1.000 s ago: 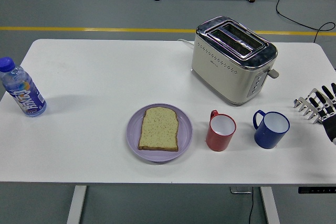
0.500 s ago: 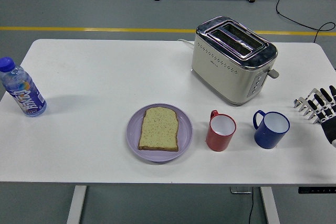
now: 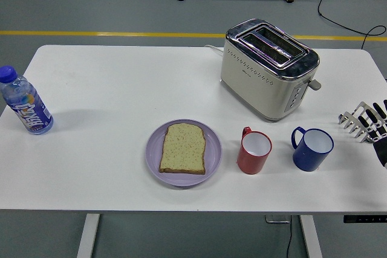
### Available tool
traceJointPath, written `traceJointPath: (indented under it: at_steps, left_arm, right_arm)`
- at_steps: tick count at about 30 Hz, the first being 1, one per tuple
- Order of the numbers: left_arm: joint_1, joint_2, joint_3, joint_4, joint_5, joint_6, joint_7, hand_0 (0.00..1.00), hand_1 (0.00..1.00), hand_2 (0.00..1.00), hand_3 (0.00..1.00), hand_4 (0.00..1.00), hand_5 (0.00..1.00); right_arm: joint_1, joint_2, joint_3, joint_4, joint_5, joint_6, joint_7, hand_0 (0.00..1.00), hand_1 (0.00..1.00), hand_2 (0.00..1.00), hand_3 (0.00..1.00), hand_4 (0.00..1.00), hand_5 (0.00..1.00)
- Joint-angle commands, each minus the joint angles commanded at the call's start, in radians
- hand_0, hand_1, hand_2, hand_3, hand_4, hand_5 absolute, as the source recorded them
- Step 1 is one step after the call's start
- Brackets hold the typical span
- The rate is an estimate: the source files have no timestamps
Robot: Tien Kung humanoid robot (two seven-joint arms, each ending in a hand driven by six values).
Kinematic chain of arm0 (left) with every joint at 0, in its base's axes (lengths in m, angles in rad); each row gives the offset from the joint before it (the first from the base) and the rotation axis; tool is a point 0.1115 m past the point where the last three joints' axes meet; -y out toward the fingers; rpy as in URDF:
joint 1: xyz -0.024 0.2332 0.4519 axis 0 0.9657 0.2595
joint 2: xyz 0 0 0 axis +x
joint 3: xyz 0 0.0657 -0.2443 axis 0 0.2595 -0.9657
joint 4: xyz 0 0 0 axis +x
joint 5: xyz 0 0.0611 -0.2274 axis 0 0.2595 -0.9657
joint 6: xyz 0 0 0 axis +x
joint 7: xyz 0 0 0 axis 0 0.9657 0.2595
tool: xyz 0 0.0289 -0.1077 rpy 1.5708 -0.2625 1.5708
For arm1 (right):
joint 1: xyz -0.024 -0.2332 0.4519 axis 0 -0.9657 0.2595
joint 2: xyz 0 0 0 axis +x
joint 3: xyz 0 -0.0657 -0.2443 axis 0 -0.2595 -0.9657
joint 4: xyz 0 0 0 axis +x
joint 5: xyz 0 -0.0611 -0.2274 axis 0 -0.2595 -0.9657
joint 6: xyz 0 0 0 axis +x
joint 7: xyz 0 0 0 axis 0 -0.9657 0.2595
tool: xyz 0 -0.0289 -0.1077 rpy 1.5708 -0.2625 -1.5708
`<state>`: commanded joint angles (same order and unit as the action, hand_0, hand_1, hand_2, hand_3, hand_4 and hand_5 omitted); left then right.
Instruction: Pick up the cup,pour liquid into bread,place the cup on the desk
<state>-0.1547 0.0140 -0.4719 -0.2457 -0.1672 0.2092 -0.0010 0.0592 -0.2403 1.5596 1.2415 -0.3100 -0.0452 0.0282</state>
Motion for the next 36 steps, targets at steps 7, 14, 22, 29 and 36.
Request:
traceJointPath:
  at_steps: [7, 14, 22, 29, 36]
  left_arm:
    - [-0.003, 0.000, 0.000, 0.000, -0.001, 0.000, 0.000, 0.690, 0.756, 0.773, 0.611, 0.396, 0.998]
    - [-0.005, 0.000, -0.002, 0.000, 0.002, 0.000, 0.001, 0.690, 0.756, 0.773, 0.611, 0.396, 0.998]
    - [-0.007, 0.000, -0.001, 0.000, 0.000, -0.001, 0.001, 0.690, 0.756, 0.773, 0.611, 0.396, 0.998]
    - [-0.007, -0.001, -0.003, 0.001, 0.002, 0.000, 0.002, 0.690, 0.756, 0.773, 0.611, 0.396, 0.998]
    - [-0.005, -0.002, -0.010, 0.001, 0.010, 0.002, 0.004, 0.690, 0.756, 0.773, 0.611, 0.396, 0.998]
  right_arm:
    - [0.004, 0.001, 0.006, -0.005, 0.001, -0.004, 0.001, 0.651, 0.557, 0.630, 0.605, 0.686, 0.212]
    - [0.007, 0.001, 0.011, -0.005, 0.002, -0.006, 0.003, 0.650, 0.555, 0.629, 0.603, 0.685, 0.208]
    - [0.010, 0.005, 0.015, -0.007, 0.000, -0.008, 0.004, 0.649, 0.553, 0.626, 0.603, 0.685, 0.205]
    - [0.008, 0.005, 0.016, -0.007, 0.000, -0.009, 0.003, 0.649, 0.553, 0.625, 0.602, 0.683, 0.203]
    - [0.004, 0.003, 0.014, -0.008, 0.002, -0.009, 0.004, 0.649, 0.553, 0.625, 0.602, 0.681, 0.197]
